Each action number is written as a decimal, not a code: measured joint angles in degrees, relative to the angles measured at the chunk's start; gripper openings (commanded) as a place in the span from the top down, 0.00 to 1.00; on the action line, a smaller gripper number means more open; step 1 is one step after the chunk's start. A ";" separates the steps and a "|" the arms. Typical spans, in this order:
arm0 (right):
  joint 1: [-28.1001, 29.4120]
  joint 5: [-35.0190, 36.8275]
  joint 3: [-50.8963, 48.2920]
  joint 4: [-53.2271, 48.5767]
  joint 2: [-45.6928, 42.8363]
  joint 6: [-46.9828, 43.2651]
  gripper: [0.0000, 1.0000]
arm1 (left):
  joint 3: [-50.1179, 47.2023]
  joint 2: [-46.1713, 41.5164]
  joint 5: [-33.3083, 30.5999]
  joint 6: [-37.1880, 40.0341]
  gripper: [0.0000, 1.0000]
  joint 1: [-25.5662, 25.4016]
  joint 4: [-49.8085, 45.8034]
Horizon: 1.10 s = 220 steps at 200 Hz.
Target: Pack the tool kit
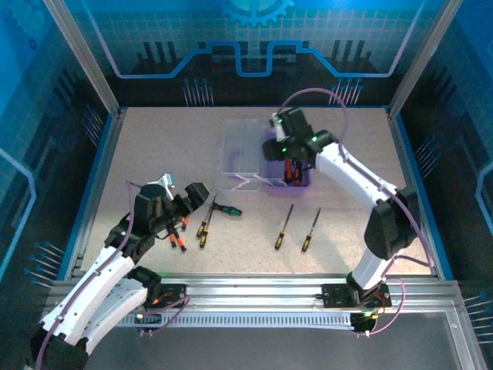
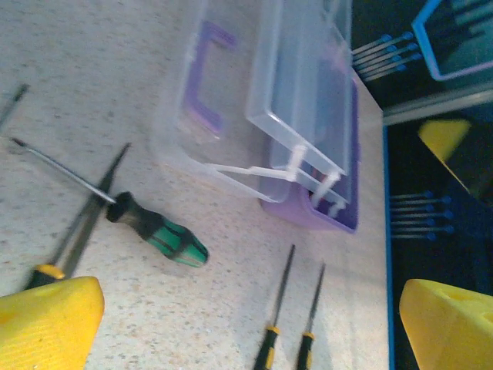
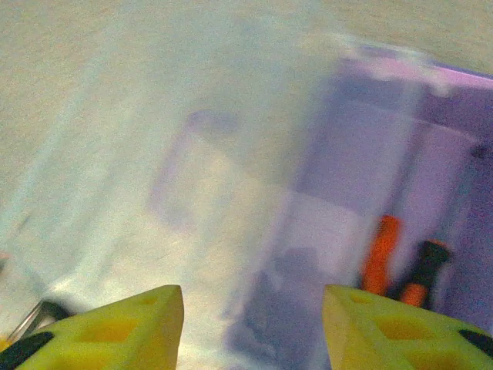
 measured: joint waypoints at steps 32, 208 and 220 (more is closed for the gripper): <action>14.03 1.31 -8.35 4.81 -3.15 -5.92 0.41 | -2.29 -4.76 -4.11 -1.75 0.01 0.00 -4.09; 24.15 2.93 3.69 4.87 27.30 -16.31 0.49 | -5.97 -13.94 -9.81 -6.95 0.01 0.07 -12.83; 24.15 2.82 3.63 4.92 27.30 -16.20 0.54 | -5.97 -14.03 -9.88 -6.93 0.01 0.07 -12.85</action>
